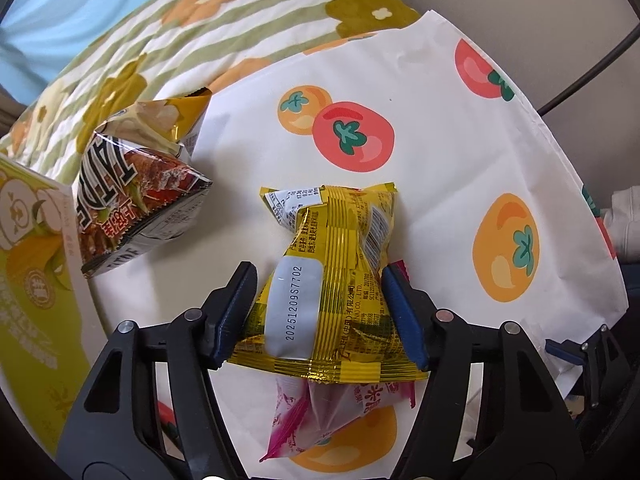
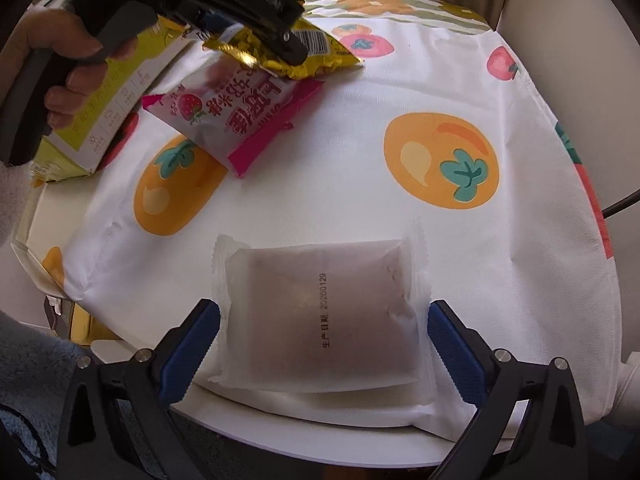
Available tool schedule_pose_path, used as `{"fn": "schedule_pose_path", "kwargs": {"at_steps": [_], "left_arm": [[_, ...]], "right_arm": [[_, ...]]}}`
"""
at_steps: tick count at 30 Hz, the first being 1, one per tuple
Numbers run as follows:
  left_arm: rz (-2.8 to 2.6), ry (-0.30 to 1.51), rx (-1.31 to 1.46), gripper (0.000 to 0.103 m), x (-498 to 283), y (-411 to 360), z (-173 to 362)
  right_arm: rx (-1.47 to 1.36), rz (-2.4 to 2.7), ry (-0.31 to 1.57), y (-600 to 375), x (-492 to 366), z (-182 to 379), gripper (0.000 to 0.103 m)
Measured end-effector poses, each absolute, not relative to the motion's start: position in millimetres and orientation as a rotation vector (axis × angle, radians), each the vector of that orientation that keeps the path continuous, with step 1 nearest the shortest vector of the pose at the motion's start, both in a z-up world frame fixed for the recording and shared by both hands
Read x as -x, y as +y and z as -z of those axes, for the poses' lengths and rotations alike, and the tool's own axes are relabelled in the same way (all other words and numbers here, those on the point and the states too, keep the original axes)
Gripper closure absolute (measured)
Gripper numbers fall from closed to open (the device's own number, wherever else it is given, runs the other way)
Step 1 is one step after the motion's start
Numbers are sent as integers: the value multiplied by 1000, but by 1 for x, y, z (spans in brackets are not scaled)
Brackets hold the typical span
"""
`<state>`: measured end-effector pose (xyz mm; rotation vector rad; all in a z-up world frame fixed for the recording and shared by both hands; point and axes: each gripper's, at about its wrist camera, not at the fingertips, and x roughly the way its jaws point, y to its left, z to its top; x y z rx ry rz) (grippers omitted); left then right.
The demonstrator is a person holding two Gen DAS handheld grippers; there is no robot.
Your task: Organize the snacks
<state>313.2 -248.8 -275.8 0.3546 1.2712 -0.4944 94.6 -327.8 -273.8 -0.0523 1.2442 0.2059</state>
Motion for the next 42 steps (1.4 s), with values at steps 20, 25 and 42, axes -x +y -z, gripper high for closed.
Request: {"fn": "schedule_pose_path", "kwargs": {"at_steps": [20, 25, 42], "left_arm": [[498, 1252, -287, 52, -314, -240, 260], [497, 1239, -263, 60, -316, -238, 251], [502, 1187, -131, 64, -310, -220, 209]], "right_arm": [[13, -221, 1204, -334, -104, 270, 32], [2, -230, 1182, -334, -109, 264, 33], [-14, -263, 1117, -337, -125, 240, 33]]}}
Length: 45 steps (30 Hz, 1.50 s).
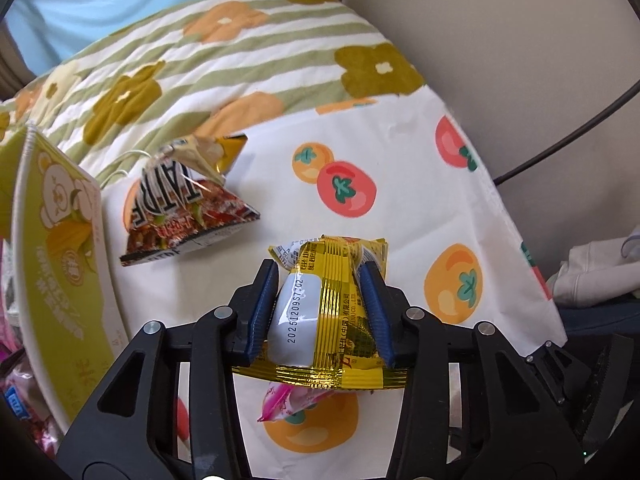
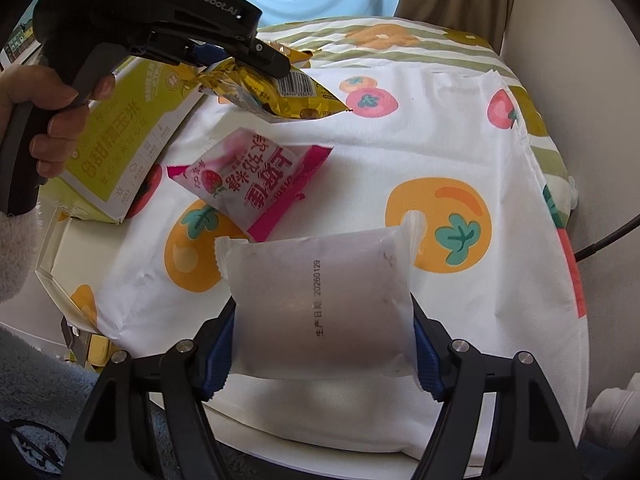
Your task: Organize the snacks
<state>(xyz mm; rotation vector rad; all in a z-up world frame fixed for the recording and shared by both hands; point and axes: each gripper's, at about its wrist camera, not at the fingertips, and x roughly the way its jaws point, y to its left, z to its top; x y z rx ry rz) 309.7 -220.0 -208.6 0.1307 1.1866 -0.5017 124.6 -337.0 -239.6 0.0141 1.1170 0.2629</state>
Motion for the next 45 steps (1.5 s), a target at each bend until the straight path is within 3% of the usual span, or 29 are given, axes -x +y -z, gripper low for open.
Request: {"fn": "schedule_pose_path", "kwargs": {"at_steps": [6, 8, 9, 10, 15, 22, 30, 32, 33, 34, 45], "left_arm": [[478, 1096, -51, 65, -306, -195, 155], [457, 1063, -18, 71, -305, -181, 134], [444, 1046, -3, 84, -305, -173, 123], [437, 1033, 17, 88, -305, -165, 114], [388, 979, 88, 88, -308, -113, 78], [383, 1071, -5, 87, -308, -105, 96], [455, 1223, -329, 85, -297, -160, 166], [479, 1261, -417, 77, -298, -168, 182], [489, 1286, -454, 45, -299, -172, 190], [509, 1312, -489, 3, -300, -176, 198], [531, 1484, -801, 0, -312, -203, 260]], "right_arm": [[-14, -287, 1053, -339, -134, 198, 33], [-14, -305, 1027, -337, -145, 183, 33], [-20, -321, 1013, -334, -153, 172, 33], [-24, -336, 1001, -331, -159, 163, 33], [-28, -433, 929, -304, -195, 117, 33], [-84, -414, 910, -298, -206, 102, 33], [-145, -354, 948, -327, -203, 120, 33], [-170, -339, 955, -336, -200, 127, 33], [-181, -334, 958, -340, -199, 129, 33], [-194, -326, 961, -344, -197, 132, 33], [-338, -235, 958, -383, -181, 153, 33]]}}
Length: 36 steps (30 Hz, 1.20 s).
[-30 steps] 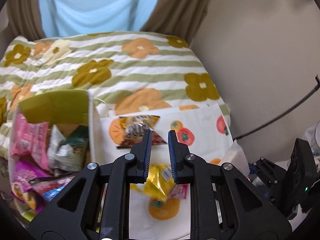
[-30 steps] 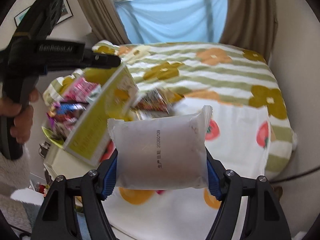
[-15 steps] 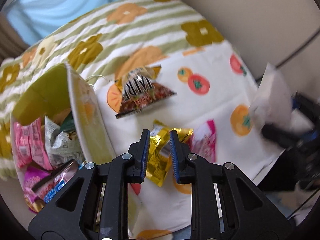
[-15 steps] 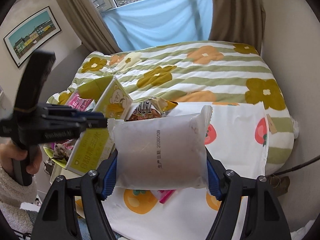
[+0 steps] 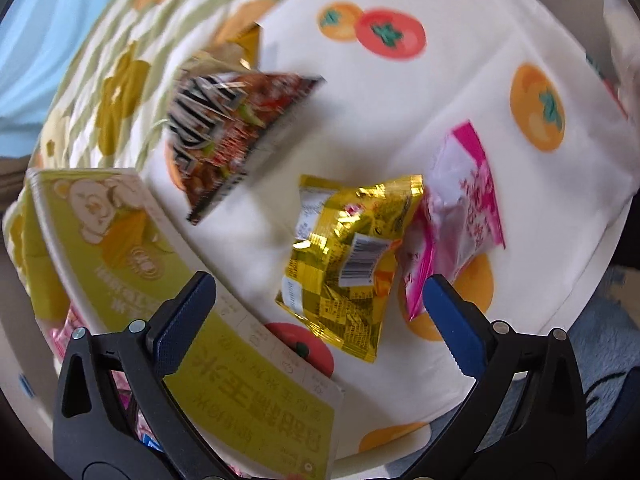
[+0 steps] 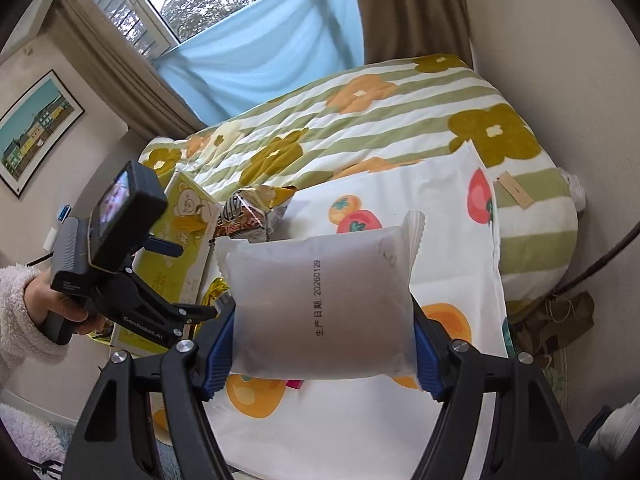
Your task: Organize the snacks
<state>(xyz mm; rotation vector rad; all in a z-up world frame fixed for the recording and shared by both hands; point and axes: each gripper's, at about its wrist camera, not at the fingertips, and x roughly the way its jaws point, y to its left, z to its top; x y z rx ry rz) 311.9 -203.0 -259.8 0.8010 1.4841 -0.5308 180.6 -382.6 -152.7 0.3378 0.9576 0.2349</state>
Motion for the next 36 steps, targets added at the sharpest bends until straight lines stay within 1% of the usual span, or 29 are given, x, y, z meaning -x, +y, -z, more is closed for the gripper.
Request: {"fn": "schedule_pose_path", "kwargs": {"at_steps": [4, 9, 11, 12, 13, 16, 19, 22, 26, 34, 36], "left_arm": [[545, 1488, -913, 0, -308, -210, 276], [564, 1539, -907, 1, -314, -210, 294], [554, 1553, -926, 9, -315, -210, 302], [555, 1567, -925, 20, -314, -208, 306], [556, 1578, -918, 33, -315, -207, 308], [560, 1574, -914, 36, -310, -203, 311], [576, 1547, -890, 39, -301, -199, 303], [570, 1510, -858, 40, -294, -192, 286], [549, 1446, -767, 40, -288, -182, 250], [463, 1285, -539, 40, -280, -156, 138], [412, 1245, -474, 40, -283, -138, 112]], "right_arm": [[-355, -222, 962, -385, -178, 158, 33], [-373, -212, 974, -386, -177, 165, 33], [-379, -210, 979, -385, -177, 168, 33], [-381, -210, 981, -385, -177, 169, 33], [-381, -210, 983, -384, -177, 169, 33], [-376, -211, 987, -382, -177, 170, 33], [-369, -211, 991, -381, -176, 170, 33], [-356, -217, 991, -379, -177, 168, 33], [-337, -234, 979, -377, -178, 160, 33], [-227, -329, 933, -359, -195, 122, 33], [-186, -371, 912, -348, -201, 108, 33]]}}
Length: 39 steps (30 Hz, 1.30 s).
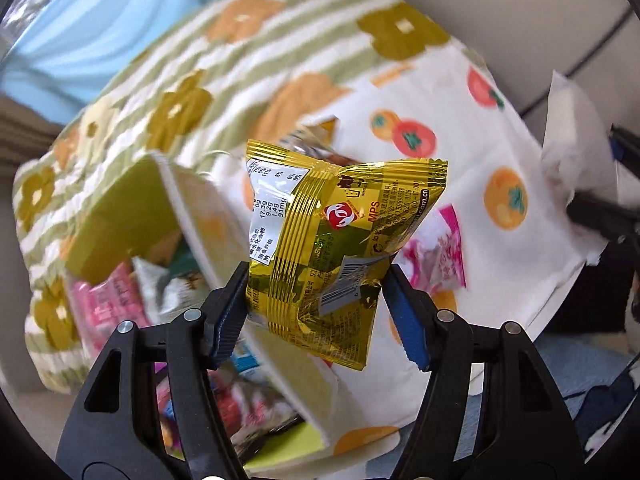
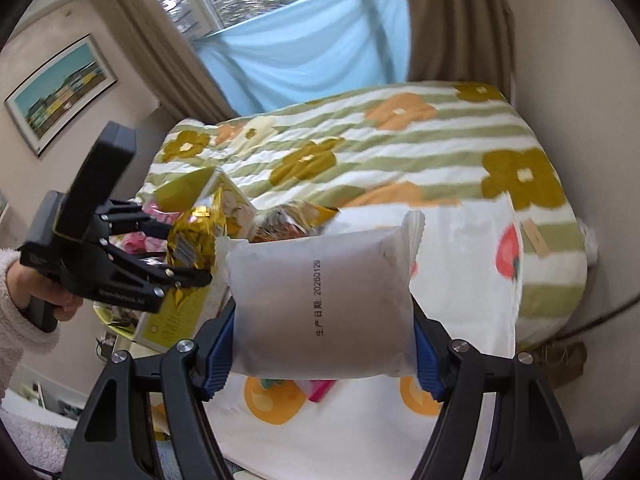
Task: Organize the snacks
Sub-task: 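Carry the yellow-gold bag and white pastry pack over the box and release both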
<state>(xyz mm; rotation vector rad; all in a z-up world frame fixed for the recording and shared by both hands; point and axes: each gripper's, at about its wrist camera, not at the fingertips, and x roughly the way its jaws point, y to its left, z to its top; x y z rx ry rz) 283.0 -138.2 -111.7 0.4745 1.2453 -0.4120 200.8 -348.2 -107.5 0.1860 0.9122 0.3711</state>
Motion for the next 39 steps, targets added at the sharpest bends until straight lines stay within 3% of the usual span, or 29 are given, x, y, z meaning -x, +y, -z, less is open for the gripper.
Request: {"fn": "schedule_pose_path", "kwargs": {"at_steps": [10, 23, 26, 28, 39], "left_arm": [[161, 1164, -259, 40, -329, -6, 63], [179, 1208, -156, 40, -406, 96, 99], [238, 1239, -137, 34, -420, 103, 107], [267, 1235, -131, 2, -424, 108, 110], [214, 1100, 90, 0, -385, 169, 112]], "right_arm": [[-48, -594, 822, -246, -243, 53, 33], [-81, -618, 892, -100, -298, 72, 33], [-90, -568, 914, -89, -307, 80, 33], [-112, -534, 929, -87, -310, 85, 33], [-75, -464, 981, -64, -322, 105, 33]]}}
